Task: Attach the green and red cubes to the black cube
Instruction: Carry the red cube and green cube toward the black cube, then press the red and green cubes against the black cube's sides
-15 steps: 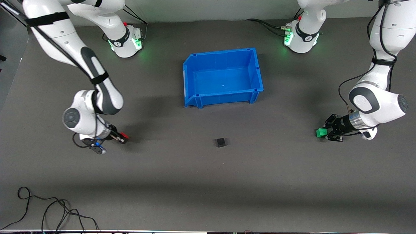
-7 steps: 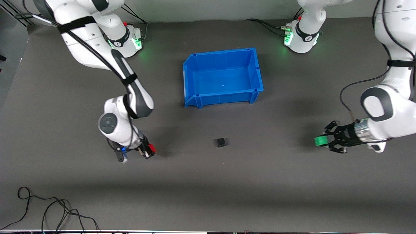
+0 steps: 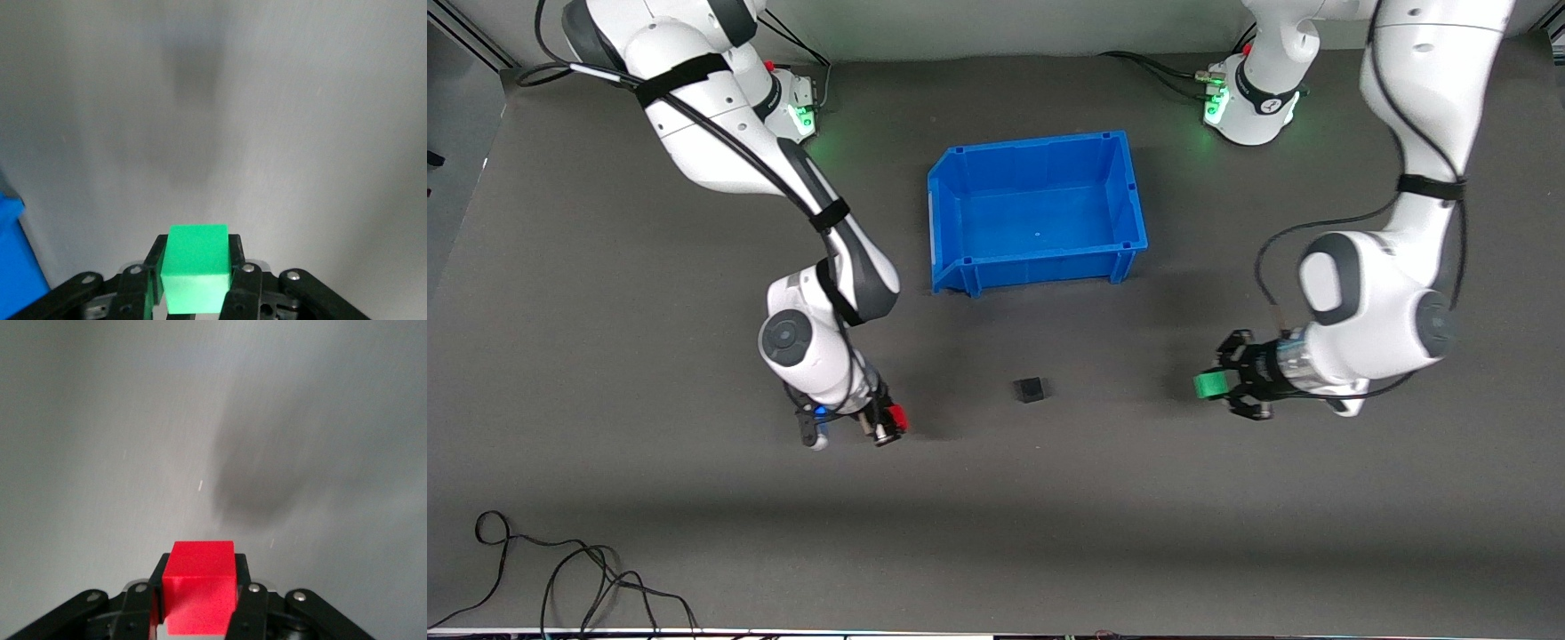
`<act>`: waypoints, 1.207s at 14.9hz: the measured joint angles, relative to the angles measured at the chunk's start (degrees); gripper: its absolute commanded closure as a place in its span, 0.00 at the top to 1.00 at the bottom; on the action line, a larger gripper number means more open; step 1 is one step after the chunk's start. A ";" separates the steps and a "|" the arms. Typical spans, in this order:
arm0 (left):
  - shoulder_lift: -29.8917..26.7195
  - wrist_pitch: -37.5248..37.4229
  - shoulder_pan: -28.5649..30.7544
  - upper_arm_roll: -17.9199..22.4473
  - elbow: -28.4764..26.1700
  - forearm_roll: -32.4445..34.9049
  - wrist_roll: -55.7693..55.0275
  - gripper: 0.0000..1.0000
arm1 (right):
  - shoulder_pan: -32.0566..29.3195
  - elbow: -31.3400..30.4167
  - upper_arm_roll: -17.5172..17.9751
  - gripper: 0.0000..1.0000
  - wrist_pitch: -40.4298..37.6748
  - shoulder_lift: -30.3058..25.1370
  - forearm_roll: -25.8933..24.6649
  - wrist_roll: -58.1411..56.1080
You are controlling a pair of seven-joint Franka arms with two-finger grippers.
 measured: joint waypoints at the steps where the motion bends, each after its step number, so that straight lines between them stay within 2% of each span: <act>1: 0.43 1.52 -1.79 -0.02 -0.01 0.00 -1.52 0.01 | 0.17 0.73 0.93 0.00 0.00 0.34 0.00 0.98; 5: 3.48 8.06 -8.54 -0.08 0.01 -0.55 -6.04 0.01 | 2.56 3.26 2.21 0.00 -0.03 1.66 0.00 2.51; 10: 7.53 16.88 -14.76 -0.14 0.62 -3.44 -10.15 0.01 | 8.63 8.14 2.16 0.00 -0.02 5.15 0.00 7.75; 18: 13.98 23.51 -19.44 -0.11 5.54 -3.44 -15.46 0.01 | 9.63 10.78 2.09 0.00 -0.05 8.68 0.00 8.06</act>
